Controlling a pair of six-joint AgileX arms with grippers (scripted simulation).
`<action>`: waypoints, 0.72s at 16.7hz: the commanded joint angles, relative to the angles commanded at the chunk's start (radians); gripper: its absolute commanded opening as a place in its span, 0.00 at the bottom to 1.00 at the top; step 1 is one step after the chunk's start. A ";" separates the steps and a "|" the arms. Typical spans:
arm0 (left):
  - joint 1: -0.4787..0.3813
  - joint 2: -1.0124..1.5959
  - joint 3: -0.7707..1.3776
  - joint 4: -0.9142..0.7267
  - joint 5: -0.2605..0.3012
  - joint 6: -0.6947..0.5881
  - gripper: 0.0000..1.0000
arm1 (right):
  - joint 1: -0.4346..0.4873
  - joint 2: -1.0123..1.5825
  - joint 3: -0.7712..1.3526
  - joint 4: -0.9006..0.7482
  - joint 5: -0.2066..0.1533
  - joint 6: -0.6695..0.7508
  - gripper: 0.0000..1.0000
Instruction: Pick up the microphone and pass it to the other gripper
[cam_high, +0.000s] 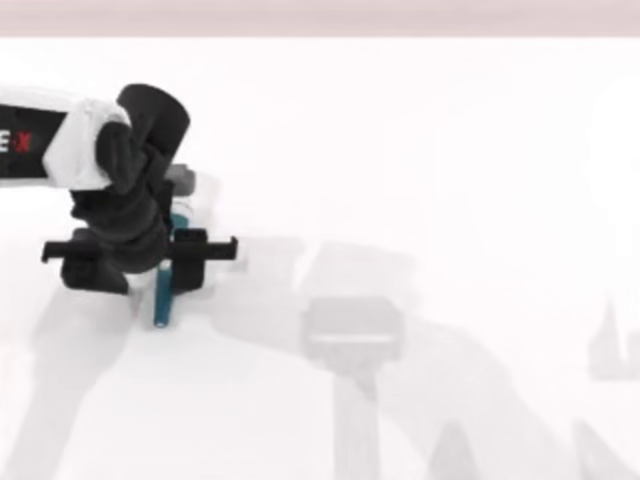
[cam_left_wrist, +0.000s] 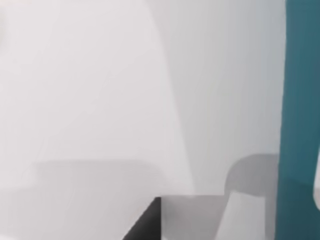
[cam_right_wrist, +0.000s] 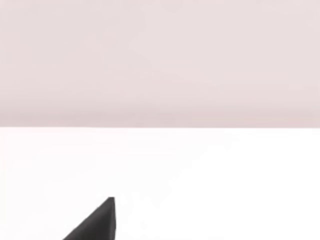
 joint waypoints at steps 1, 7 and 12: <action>0.000 0.000 0.000 0.000 0.000 0.000 0.00 | 0.000 0.000 0.000 0.000 0.000 0.000 1.00; 0.000 0.000 0.000 0.000 0.000 0.000 0.00 | 0.000 0.000 0.000 0.000 0.000 0.000 1.00; -0.001 -0.082 0.012 0.034 0.013 0.030 0.00 | 0.000 0.000 0.000 0.000 0.000 0.000 1.00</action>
